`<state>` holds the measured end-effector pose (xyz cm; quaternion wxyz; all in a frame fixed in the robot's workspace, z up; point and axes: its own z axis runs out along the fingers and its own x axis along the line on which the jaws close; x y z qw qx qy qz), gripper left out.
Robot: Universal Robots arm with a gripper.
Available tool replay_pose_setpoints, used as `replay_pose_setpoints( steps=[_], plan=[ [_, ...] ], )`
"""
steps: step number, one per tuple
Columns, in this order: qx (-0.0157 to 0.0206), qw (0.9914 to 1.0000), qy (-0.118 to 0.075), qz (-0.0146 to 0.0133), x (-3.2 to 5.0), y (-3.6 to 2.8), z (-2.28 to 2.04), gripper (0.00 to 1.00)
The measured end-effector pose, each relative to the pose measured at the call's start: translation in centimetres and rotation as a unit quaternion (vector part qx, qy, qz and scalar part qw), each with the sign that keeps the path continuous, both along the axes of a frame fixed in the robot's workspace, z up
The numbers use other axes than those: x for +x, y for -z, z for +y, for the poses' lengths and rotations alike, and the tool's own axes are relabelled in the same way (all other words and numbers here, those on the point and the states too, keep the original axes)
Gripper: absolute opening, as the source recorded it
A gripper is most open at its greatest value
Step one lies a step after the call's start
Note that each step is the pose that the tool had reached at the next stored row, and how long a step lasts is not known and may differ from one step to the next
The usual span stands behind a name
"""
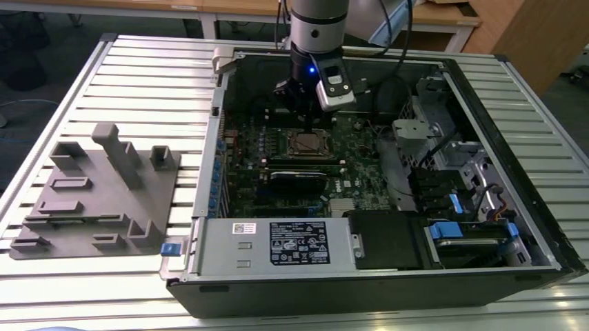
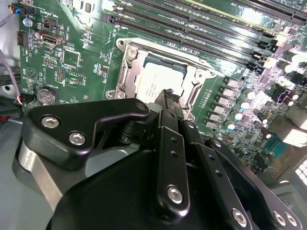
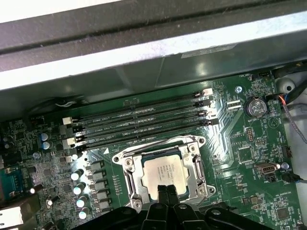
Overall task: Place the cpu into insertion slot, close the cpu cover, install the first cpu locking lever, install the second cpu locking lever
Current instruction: 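Install the second cpu locking lever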
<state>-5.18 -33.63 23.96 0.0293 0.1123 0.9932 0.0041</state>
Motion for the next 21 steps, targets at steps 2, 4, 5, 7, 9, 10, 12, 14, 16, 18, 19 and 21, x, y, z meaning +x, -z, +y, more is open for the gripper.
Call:
replay_pose_setpoints(
  steps=[2, 4, 5, 7, 9, 10, 12, 14, 16, 18, 19, 21],
  plan=[
    [0.0001, 1.0, 0.0, -0.0001, 0.0, 0.0, 0.0, 0.11],
    [0.0, 1.0, 0.0, 0.0, 0.0, -0.01, -0.01, 0.11],
    [-0.0001, 1.0, 0.0, 0.0001, 0.0, -0.02, -0.05, 0.11],
    [0.0, 1.0, 0.0, 0.0, 0.0, -0.01, -0.12, 0.11],
    [0.0, 1.0, 0.0, 0.0, 0.0, -0.01, -0.26, 0.11],
    [0.0, 1.0, 0.0, 0.0, 0.0, -0.01, -0.34, 0.11],
    [0.0, 1.0, 0.0, 0.0, 0.0, -0.01, -0.46, 0.11],
    [0.0, 1.0, 0.0, 0.0, 0.0, -0.01, -0.49, 0.11],
    [0.0, 1.0, 0.0, 0.0, 0.0, -0.04, -0.5, 0.11],
    [0.0, 1.0, 0.0, 0.0, 0.0, -0.07, -0.5, 0.11],
    [0.0, 1.0, 0.0, 0.0, 0.0, -0.07, -0.5, 0.11],
    [-0.0002, 1.0, 0.0, 0.0001, 0.0, -0.11, -0.51, 0.11]
  ],
)
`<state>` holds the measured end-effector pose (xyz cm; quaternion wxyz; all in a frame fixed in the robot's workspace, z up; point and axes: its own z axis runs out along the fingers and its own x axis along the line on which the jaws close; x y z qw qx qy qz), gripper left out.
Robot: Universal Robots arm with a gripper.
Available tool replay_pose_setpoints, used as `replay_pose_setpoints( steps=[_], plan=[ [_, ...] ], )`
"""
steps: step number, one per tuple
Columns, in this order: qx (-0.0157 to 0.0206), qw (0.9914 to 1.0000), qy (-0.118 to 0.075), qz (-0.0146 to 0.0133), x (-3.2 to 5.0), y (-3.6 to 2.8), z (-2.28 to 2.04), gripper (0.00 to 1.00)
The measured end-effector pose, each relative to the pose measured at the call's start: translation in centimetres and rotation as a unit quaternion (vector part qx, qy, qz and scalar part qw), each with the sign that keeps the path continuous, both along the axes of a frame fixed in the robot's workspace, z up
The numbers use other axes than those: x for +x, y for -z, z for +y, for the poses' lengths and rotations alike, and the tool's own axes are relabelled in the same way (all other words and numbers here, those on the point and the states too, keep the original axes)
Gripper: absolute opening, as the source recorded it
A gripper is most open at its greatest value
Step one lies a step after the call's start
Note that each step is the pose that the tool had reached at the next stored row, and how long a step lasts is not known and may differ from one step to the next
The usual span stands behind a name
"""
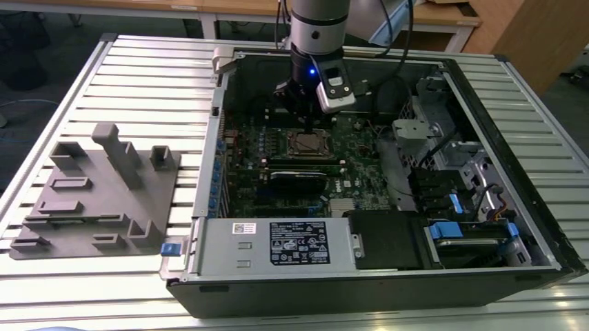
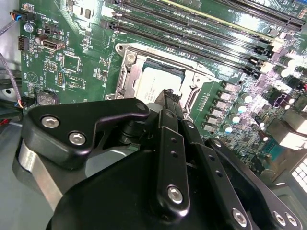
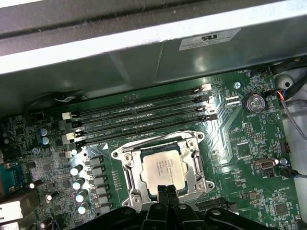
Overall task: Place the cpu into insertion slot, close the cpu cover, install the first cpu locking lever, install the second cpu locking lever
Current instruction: 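Install the second cpu locking lever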
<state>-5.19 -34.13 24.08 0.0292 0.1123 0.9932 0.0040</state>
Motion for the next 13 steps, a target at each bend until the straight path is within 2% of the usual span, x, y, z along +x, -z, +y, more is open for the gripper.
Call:
replay_pose_setpoints(
  steps=[13],
  plan=[
    [0.0001, 1.0, 0.0, 0.0, 0.0, -0.26, 0.0, 0.11]
  ],
)
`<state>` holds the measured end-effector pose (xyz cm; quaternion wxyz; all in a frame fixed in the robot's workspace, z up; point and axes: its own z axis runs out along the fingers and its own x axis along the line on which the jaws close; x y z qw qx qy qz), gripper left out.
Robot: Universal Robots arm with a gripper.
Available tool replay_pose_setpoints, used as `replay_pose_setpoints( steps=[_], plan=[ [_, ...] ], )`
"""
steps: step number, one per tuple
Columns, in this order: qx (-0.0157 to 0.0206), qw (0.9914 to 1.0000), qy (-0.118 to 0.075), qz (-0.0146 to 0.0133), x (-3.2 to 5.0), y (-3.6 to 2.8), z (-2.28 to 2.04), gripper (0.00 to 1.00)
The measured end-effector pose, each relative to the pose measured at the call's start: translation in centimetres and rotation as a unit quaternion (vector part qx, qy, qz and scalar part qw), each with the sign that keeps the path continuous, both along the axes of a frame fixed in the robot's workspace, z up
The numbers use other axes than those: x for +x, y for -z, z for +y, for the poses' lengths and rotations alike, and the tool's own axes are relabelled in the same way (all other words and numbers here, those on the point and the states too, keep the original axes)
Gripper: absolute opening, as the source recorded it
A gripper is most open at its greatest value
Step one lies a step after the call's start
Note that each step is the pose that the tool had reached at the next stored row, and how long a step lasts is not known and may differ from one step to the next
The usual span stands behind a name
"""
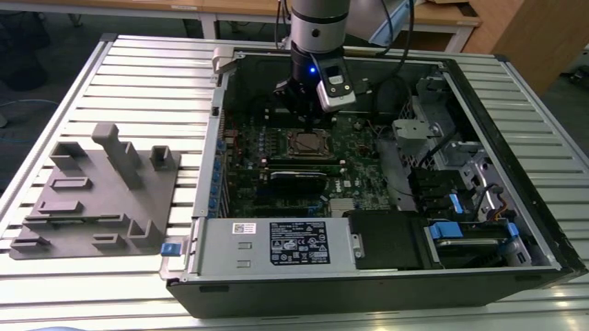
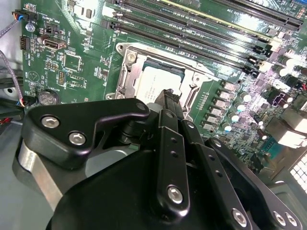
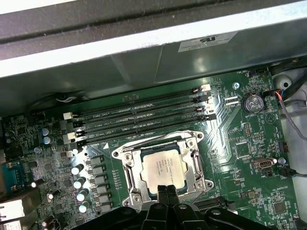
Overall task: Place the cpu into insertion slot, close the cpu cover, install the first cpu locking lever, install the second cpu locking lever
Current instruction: 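Install the second cpu locking lever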
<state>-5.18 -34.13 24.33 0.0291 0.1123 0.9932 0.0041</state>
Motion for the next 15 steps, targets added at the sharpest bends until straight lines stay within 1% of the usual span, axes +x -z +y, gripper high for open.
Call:
replay_pose_setpoints(
  steps=[7, 15],
  plan=[
    [0.0, 1.0, 0.0, 0.0, 0.0, 0.0, -0.25, 0.11],
    [0.0, 1.0, 0.0, 0.0, 0.0, 0.0, -0.78, 0.11]
  ],
)
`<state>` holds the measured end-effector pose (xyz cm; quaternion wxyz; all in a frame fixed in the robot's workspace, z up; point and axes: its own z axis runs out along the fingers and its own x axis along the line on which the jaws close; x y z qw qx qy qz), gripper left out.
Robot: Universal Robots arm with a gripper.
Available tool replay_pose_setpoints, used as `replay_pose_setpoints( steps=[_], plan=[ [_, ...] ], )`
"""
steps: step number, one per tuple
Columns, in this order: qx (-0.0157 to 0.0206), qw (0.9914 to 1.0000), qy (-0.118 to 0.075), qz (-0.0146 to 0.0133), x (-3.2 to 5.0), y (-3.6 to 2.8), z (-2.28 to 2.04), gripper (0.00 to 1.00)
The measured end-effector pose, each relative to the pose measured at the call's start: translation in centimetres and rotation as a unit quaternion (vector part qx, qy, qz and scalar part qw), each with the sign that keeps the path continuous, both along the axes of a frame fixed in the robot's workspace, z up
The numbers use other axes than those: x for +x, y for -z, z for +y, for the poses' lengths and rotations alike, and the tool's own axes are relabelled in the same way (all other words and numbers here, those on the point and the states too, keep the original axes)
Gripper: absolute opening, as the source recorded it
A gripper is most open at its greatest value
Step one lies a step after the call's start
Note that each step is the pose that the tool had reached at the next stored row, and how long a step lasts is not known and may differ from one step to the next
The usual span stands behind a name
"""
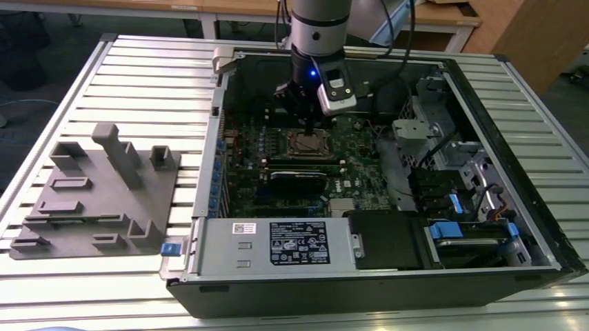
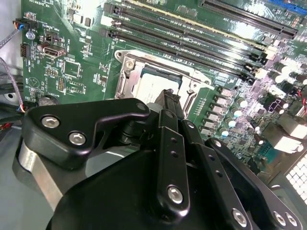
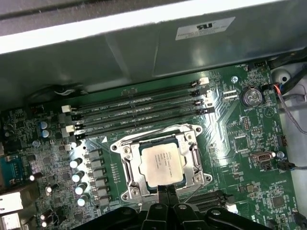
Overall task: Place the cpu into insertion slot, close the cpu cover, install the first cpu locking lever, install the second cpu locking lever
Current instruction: 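Install the second cpu locking lever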
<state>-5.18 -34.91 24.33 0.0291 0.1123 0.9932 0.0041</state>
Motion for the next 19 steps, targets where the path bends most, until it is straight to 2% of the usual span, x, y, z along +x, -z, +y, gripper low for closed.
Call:
replay_pose_setpoints(
  steps=[9, 13, 19],
  plan=[
    [0.0, 1.0, 0.0, 0.0, 0.0, 0.0, -0.56, 0.11],
    [0.0, 1.0, -0.001, 0.0, 0.0, 0.0, -0.67, 0.11],
    [0.0, 0.99982, -0.019, 0.0, 0.01, 0.02, -0.75, 0.11]
  ],
)
